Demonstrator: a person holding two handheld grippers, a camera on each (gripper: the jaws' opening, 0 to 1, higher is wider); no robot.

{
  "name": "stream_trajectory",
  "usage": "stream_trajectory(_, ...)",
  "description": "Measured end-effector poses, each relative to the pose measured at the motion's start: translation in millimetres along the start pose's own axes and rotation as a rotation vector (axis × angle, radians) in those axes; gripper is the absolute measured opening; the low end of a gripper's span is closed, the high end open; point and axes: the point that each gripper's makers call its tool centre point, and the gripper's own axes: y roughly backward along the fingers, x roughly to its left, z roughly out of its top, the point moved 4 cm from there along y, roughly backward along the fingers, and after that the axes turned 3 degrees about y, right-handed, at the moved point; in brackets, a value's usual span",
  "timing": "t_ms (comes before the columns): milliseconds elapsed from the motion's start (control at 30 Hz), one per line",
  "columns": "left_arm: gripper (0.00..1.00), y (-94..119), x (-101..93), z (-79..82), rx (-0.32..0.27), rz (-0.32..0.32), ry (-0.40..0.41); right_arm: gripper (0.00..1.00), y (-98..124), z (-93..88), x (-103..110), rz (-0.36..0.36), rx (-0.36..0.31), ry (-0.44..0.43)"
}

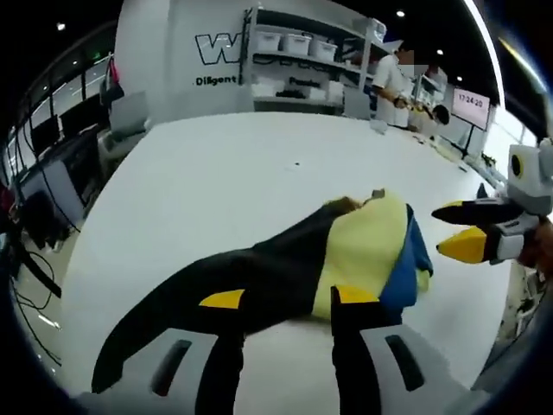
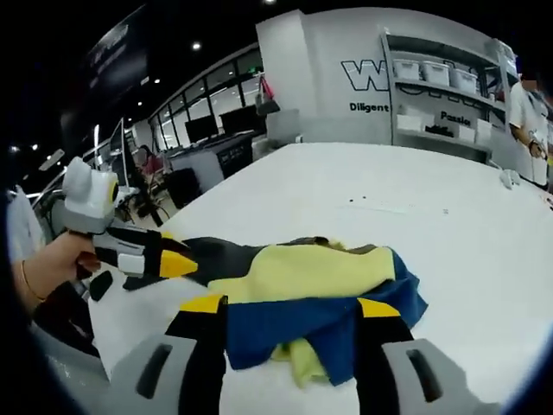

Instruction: Fold the garment on the visible template until the final outline fits inside the template.

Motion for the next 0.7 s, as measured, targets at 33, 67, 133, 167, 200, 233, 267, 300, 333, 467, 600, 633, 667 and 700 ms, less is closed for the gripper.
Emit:
stream_trajectory(33,0.41,-3,-0.6,-3.7,0.006,-0.006,-0.001,0.58,-1,-4.4,3,0.000,0.014,-0.007)
stream_trajectory(67,0.41,-5,-1.9,-6.8,0.014,-0.011,0.001,0.59,-2,-8.5,7,0.005,0.026,-0.009)
stream_trajectory(133,0.42,-8,-3.9,-12.3,0.033,-0.013,0.009,0.58,-5,-15.7,13,0.003,0.041,-0.015)
stream_trajectory(167,0.41,-9,-5.0,-14.1,0.039,-0.017,0.022,0.58,-6,-19.5,17,0.007,0.050,-0.012)
stream_trajectory(200,0.41,-11,-7.3,-16.0,0.048,-0.026,0.048,0.58,-7,-21.7,19,0.005,0.055,-0.014)
stream_trajectory(233,0.42,-12,-8.6,-15.4,0.039,-0.032,0.058,0.58,-8,-24.2,21,0.004,0.063,-0.014)
stream_trajectory(267,0.43,-13,-9.1,-15.5,0.037,-0.034,0.057,0.57,-8,-25.4,22,0.006,0.067,-0.015)
stream_trajectory(300,0.44,-14,-10.3,-16.3,0.043,-0.039,0.060,0.56,-10,-27.1,24,0.010,0.072,-0.022)
stream_trajectory(333,0.44,-16,-11.6,-17.2,0.048,-0.044,0.064,0.55,-11,-28.7,26,0.015,0.076,-0.029)
stream_trajectory(467,0.42,-24,-15.7,-22.0,0.069,-0.057,0.098,0.50,-18,-36.5,34,0.021,0.101,-0.042)
stream_trajectory(600,0.40,-29,-21.4,-24.9,0.076,-0.086,0.149,0.42,-20,-39.8,35,0.029,0.110,-0.059)
stream_trajectory(633,0.41,-32,-22.8,-26.3,0.084,-0.097,0.174,0.40,-23,-41.4,34,0.022,0.113,-0.067)
stream_trajectory(667,0.41,-34,-23.6,-27.4,0.089,-0.102,0.180,0.37,-24,-43.0,33,0.015,0.121,-0.070)
stream_trajectory(700,0.41,-34,-24.3,-28.3,0.095,-0.104,0.186,0.32,-24,-43.4,32,0.013,0.122,-0.072)
